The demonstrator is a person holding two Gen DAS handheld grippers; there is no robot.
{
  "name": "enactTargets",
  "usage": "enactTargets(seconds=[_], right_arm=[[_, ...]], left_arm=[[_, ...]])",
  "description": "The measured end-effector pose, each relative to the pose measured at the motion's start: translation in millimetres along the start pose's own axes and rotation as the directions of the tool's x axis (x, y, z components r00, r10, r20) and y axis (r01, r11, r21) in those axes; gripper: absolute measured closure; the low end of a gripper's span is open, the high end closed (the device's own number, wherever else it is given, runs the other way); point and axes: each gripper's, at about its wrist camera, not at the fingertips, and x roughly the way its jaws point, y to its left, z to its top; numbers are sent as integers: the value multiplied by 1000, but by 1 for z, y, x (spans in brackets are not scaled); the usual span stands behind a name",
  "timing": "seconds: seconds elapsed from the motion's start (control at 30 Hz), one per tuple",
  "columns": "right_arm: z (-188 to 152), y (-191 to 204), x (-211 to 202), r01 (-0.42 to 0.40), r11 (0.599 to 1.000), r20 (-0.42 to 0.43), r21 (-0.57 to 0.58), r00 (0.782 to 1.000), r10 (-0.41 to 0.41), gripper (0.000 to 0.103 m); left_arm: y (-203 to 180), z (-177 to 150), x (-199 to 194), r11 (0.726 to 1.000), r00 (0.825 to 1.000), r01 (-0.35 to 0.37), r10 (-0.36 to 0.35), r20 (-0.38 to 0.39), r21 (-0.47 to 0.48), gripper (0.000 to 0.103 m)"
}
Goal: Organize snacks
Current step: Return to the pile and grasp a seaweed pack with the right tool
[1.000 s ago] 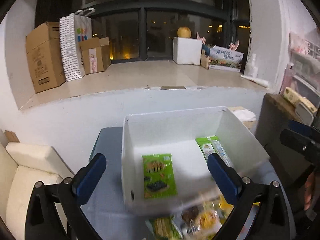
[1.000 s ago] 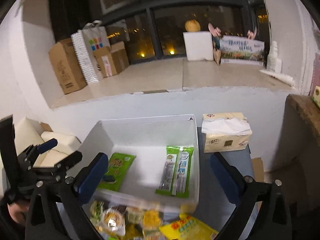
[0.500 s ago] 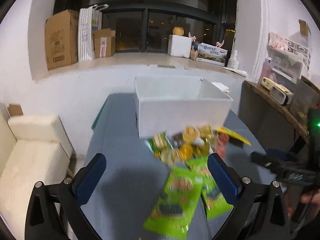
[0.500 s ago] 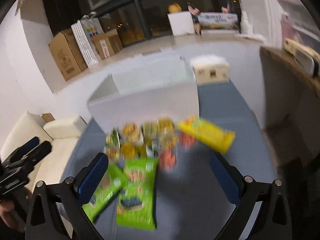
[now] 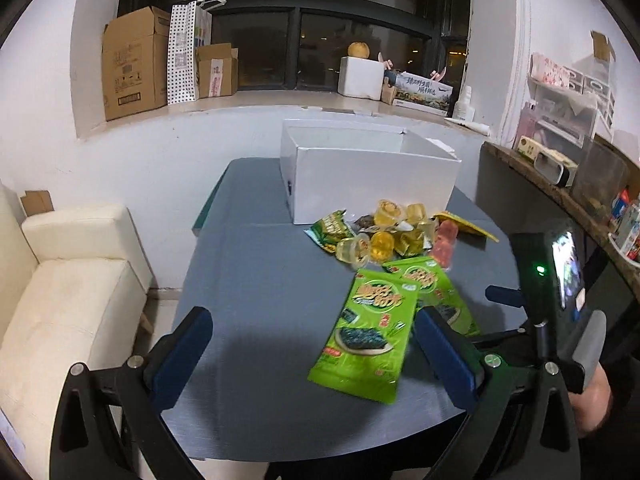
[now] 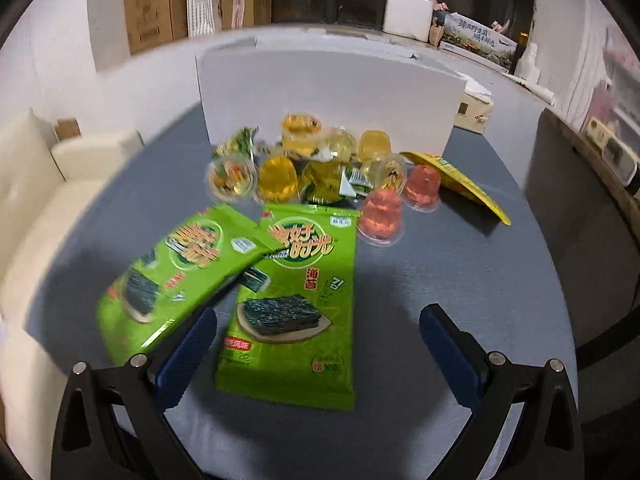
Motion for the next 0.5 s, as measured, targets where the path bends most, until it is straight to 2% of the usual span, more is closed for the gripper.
enactTargets(seconds=[0.17, 0.23, 0.33, 0.37, 0.5], right_arm=[[2, 5, 24, -6, 1000, -55, 2, 998, 6, 0], [3, 5, 29, -29, 999, -52, 20, 998, 31, 2], [8, 3, 28, -56, 998, -28, 28, 998, 57, 18], [10, 4, 28, -67, 998, -23, 20, 997, 67, 29], [10, 0, 24, -101, 995, -33, 17, 994, 102, 32]], left_arm=[[4, -3, 5, 1000, 1000, -9, 9, -13, 10, 0], [4, -4, 9, 1000, 1000, -7, 7, -22, 10, 0], [0, -6, 16, 1000, 999, -5, 6, -40, 25, 0], [-1, -6, 18, 1000, 999, -2, 3, -47, 31, 0], [-11, -6, 29, 997, 997, 7, -2, -72, 79, 0]])
